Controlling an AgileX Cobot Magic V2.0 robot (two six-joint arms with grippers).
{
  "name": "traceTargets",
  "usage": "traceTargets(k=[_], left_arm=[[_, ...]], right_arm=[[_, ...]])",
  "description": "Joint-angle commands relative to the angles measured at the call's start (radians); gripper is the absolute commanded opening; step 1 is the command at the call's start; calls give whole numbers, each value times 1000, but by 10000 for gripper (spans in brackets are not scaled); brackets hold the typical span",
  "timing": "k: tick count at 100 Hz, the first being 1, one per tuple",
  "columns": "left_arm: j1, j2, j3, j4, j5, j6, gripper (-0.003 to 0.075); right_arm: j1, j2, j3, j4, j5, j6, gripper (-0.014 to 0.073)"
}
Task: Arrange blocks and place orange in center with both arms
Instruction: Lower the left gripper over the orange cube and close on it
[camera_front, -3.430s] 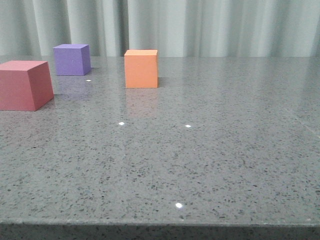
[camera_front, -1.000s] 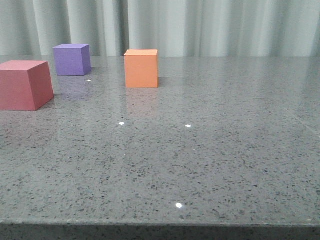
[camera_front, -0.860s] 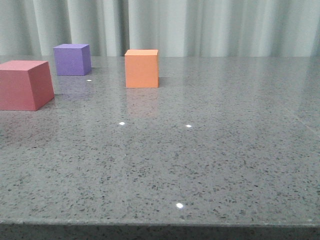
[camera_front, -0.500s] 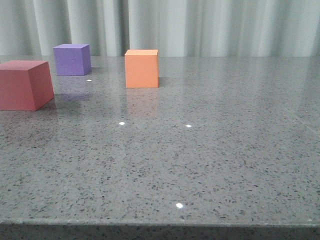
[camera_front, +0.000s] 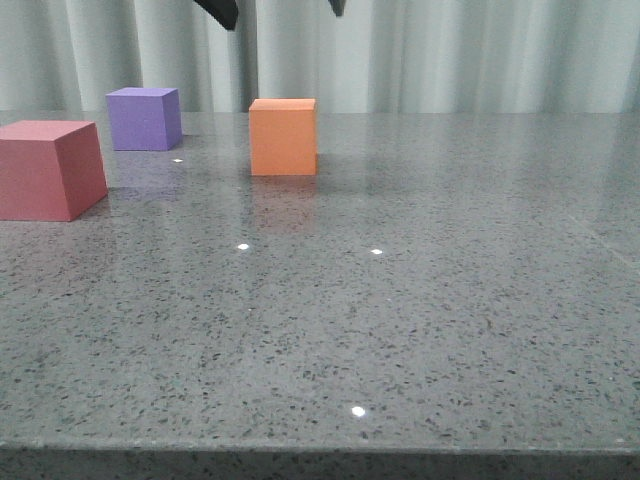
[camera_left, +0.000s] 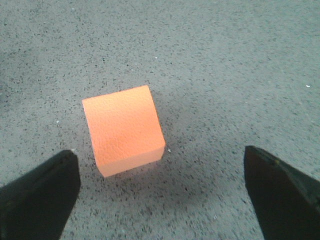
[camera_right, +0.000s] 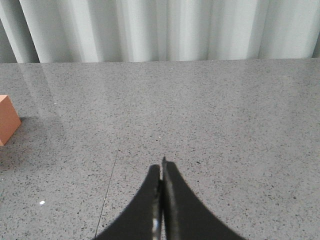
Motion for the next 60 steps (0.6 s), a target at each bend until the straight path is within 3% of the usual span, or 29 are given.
traceTargets(k=[1,16,60], left_arm=[[-6,-21,-56,52,-34,-55,618],[-6,10,-56,156,-29,-145,618],[-1,80,-59,168,-110,-168,618]], right_arm=[[-9,8,-28,-14,-71,-5,-67],[-9,8,-28,-14,-71,-5,-67],[-9,8,-28,-14,-71,-5,-67]])
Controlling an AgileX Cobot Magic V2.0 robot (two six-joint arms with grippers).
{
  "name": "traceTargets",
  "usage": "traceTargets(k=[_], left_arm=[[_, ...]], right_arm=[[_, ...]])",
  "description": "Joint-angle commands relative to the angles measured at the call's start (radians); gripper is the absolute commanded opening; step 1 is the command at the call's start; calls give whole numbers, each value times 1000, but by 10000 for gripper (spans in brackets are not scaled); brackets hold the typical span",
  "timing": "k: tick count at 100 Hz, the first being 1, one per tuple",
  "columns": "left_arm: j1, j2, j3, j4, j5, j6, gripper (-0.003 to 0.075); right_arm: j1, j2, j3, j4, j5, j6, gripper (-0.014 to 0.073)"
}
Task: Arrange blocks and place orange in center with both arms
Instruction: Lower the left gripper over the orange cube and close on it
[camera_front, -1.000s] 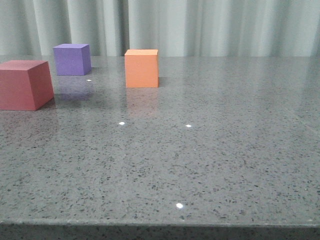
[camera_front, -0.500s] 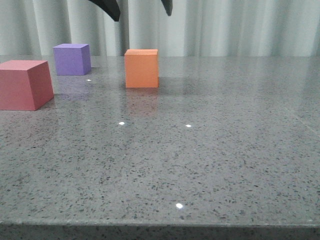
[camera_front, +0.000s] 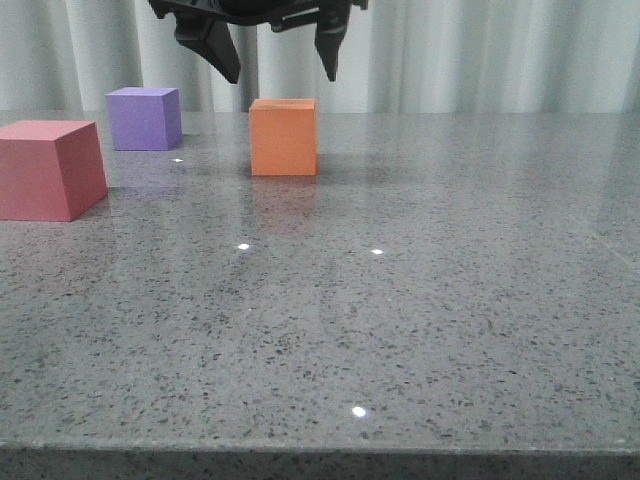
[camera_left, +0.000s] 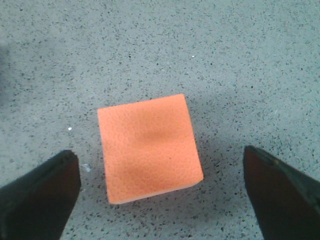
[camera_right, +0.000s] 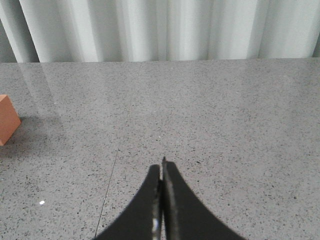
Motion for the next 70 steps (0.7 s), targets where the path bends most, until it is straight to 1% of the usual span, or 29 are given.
traceTargets(k=[1,29,70], left_arm=[[-1,-46,-35,28,-73,-24,618],[17,-21,-35,31,-71,-26,618],[19,39,-35,33,-71,-26,617]], right_arm=[[-9,7,-28,-14,-71,-5,-67],[-9,7,-28,-14,-71,-5,-67],[-9,7,-28,-14,-71,-5,-67]])
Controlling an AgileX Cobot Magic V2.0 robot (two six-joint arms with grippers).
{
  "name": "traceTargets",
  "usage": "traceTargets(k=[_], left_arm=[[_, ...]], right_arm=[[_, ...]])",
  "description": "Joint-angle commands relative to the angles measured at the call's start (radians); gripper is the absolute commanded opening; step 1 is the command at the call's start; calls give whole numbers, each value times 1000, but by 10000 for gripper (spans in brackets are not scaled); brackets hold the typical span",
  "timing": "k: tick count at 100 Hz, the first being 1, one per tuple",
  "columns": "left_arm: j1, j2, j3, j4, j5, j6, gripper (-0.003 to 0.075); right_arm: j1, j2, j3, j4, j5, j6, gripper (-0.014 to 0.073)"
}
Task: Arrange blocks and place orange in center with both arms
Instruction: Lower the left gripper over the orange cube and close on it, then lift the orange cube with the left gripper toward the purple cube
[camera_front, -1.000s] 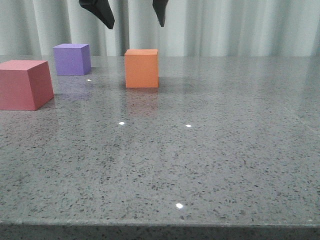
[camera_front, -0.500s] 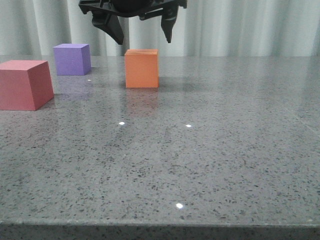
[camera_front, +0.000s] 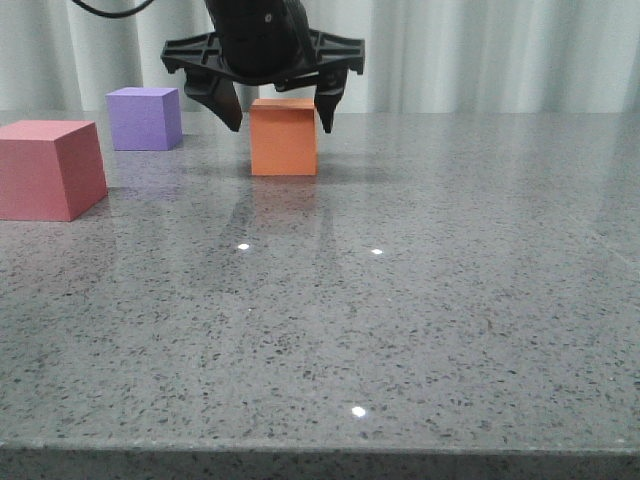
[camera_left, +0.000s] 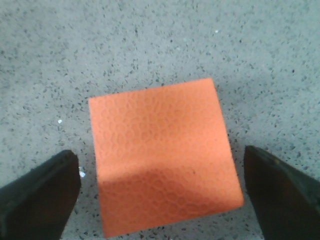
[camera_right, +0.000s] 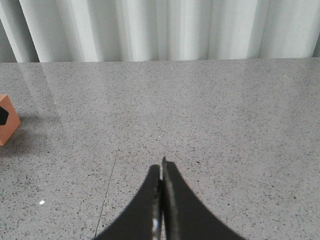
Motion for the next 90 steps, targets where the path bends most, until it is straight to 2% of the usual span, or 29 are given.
traceTargets(k=[1,11,28,36,52,90], left_arm=[[0,-55,-33,20,-47,-10,617],[-2,-55,-33,34,-47,-10,564],[-2,-55,-33,36,-31,-10,339],[-2,-59,-33,36,-26,-10,284],[-2,-106,-33,38,-12,4,274],[25,-323,-33,38,81,154,274]], right_arm=[[-9,7,-28,-14,-71,-5,-67],[-9,7,-28,-14,-71,-5,-67],[-9,7,-28,-14,-71,-5,-67],[-9,7,-28,-14,-71,-5,-67],[-9,7,-28,-14,-71,-5,-67],[-9,7,-28,-14,-71,-5,-67]])
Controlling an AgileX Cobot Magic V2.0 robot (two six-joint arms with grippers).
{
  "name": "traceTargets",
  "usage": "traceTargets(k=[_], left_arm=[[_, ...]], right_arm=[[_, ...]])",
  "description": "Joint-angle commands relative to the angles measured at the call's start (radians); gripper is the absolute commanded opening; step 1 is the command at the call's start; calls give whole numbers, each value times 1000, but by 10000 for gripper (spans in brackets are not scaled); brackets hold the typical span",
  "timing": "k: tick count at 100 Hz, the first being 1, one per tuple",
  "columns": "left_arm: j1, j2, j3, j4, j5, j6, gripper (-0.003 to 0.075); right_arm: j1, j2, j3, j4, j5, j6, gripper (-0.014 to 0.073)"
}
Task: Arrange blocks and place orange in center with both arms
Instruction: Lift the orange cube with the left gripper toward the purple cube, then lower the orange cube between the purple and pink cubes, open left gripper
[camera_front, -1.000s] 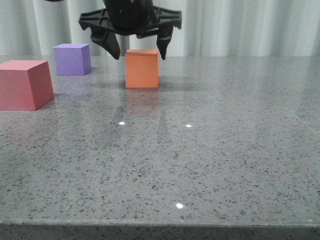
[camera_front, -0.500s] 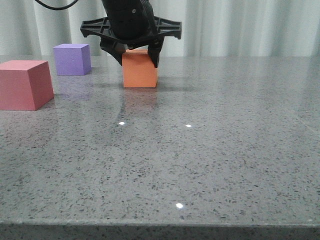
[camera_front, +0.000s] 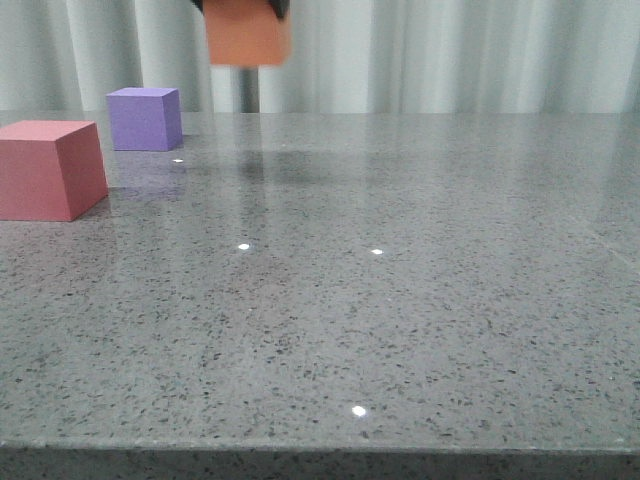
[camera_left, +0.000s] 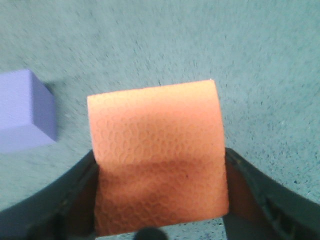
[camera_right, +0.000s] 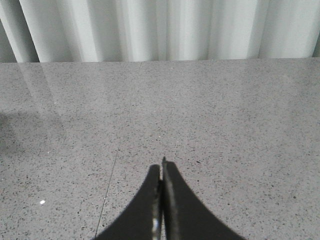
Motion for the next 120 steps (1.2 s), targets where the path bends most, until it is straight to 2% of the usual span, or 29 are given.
traceTargets(k=[1,15,32,46,59,67,120], left_arm=[[14,-97,-33,24,-13,37,274],[61,-150,-3,17,12,70,274],[165,-207,105,-40,-24,104,274],[247,-244,217,-85,-103,153,274],[308,-249,281,-215,-200,286,274],[336,-247,305,-269,-238,320,274],[357,-102,326,-273,-288,320,274]], right_arm=[[-9,7,-28,-14,-71,-5,-67],[-9,7,-28,-14,-71,-5,-67],[-9,7,-28,-14,-71,-5,-67],[-9,7,-28,-14,-71,-5,-67],[-9,7,-28,-14,-71,-5,-67],[-9,7,-28,-14,-71,-5,-67],[-9,7,-28,-14,-71,-5,-67]])
